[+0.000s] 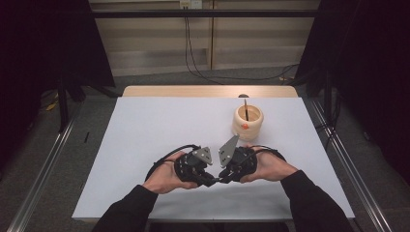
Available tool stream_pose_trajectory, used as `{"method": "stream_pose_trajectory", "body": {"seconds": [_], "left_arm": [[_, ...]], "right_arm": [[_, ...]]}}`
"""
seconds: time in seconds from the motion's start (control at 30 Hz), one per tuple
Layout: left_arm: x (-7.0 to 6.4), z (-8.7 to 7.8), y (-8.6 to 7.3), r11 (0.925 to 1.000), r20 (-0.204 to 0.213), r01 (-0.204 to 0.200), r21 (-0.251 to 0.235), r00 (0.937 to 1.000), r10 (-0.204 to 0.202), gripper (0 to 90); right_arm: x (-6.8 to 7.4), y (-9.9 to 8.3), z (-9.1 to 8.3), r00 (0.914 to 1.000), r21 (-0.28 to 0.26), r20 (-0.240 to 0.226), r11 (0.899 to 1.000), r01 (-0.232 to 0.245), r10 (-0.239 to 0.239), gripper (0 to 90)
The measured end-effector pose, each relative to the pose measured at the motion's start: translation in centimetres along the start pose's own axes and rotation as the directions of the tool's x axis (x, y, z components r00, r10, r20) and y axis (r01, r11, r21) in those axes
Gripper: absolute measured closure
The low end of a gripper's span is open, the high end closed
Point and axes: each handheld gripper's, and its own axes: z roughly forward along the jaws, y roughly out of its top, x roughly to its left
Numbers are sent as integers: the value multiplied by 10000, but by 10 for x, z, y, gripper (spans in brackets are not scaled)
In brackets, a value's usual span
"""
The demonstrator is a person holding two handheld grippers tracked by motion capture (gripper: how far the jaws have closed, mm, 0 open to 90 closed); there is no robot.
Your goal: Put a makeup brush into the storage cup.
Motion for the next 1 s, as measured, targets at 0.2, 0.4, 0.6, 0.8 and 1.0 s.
{"method": "stream_pose_trajectory", "body": {"seconds": [0.2, 0.4, 0.6, 0.8, 1.0], "left_arm": [[2, 3, -3, 9997, -13, 131, 193, 9999, -130, 797], [4, 0, -5, 9994, -51, 344, -27, 9994, -344, 797], [5, -2, -6, 9992, -28, 381, -125, 9993, -381, 797], [5, -4, -7, 9985, -124, 491, -236, 9987, -494, 797], [4, -9, -9, 9969, -250, 638, -462, 9976, -650, 797]], "right_arm": [[-1, -1, -1, 10000, -188, 40, 9998, 14, -14, 742], [-3, -4, 0, 9997, -230, 150, 9995, -206, 210, 630], [-6, -7, -4, 9989, -548, 276, 9979, -358, 374, 449], [-8, -10, -6, 9972, -882, 344, 9941, -634, 666, 327], [-6, -15, -13, 9910, -1298, 624, 9855, -1094, 1183, 228]]}}
